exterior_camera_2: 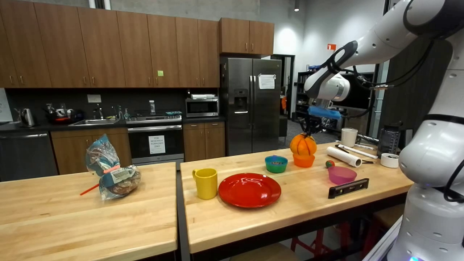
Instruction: Put the pumpkin plush toy into the red bowl
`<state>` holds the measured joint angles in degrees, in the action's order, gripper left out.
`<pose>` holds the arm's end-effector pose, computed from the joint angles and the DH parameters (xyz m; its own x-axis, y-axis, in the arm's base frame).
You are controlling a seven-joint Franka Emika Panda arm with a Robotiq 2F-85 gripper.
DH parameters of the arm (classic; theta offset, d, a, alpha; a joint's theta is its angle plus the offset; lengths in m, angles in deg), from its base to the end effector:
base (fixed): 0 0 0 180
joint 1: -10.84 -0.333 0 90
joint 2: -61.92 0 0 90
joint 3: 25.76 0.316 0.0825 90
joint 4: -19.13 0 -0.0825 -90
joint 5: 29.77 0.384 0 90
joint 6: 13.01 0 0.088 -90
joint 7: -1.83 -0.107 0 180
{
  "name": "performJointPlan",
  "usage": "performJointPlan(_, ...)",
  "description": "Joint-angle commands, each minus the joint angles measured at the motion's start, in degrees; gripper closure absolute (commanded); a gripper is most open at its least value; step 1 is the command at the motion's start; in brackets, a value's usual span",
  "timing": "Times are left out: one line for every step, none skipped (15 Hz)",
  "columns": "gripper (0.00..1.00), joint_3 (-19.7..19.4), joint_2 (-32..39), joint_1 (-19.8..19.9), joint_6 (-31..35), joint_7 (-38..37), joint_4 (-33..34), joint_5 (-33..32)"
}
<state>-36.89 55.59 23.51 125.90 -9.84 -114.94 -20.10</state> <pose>0.4653 -0.2053 0.3974 0.7235 -0.6748 0.1457 -0.6497 -0.7369 -0.1869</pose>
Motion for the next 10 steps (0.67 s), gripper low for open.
performJointPlan(0.98,-0.63,4.32,0.38,-0.12,-2.69,3.39,-0.7)
performJointPlan(0.98,-0.78,5.19,0.36,-0.2,-3.03,3.9,-0.61)
performJointPlan(0.98,-0.87,5.99,0.38,-0.07,-3.77,4.34,-0.95)
performJointPlan(0.98,-1.01,6.68,0.37,0.08,-4.42,4.7,-0.87)
performJointPlan(0.94,-1.11,7.24,0.36,-0.1,-5.22,5.14,-1.07)
performJointPlan(0.69,-1.18,7.66,0.32,0.26,-6.02,5.33,-1.41)
performJointPlan(0.66,-1.26,7.91,0.27,0.44,-6.62,5.52,-1.38)
performJointPlan(0.62,-1.34,8.13,0.22,0.56,-7.32,5.71,-1.39)
performJointPlan(0.56,-1.41,8.23,0.19,0.67,-7.73,5.84,-1.47)
performJointPlan(0.5,-1.49,8.22,0.15,0.99,-8.48,5.87,-1.93)
